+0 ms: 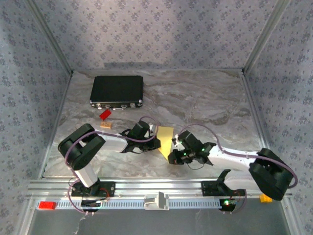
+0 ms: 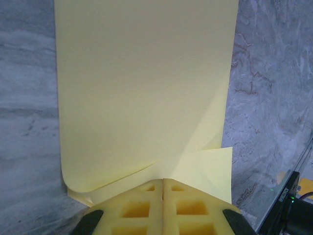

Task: Fold a paper plane with a square sheet of paper (pick it up from the middle)
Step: Third fold the triangle at the center of the table.

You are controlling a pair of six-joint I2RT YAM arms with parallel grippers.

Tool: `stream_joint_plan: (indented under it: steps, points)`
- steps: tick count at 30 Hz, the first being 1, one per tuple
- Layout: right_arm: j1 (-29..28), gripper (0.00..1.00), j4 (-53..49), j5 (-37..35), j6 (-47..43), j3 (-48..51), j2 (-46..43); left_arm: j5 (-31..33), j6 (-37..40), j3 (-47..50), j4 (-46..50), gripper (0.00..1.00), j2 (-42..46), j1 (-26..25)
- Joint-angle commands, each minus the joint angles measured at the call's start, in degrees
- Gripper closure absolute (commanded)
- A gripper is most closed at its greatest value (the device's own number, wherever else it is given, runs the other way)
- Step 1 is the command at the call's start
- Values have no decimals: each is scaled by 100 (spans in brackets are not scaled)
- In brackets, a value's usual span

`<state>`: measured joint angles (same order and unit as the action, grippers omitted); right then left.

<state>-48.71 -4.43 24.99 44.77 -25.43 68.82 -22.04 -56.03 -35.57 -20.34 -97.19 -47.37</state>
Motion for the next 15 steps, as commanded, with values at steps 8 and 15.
stream_joint_plan:
  steps: [8, 15]
  points:
    - [233, 96, -161, -109, -48, -1099, 1188, 213, 48, 57, 228, 100, -66, -24]
    - [283, 97, -242, -86, -124, -1256, 1855, 183, 56, 34, 216, 100, -77, -19]
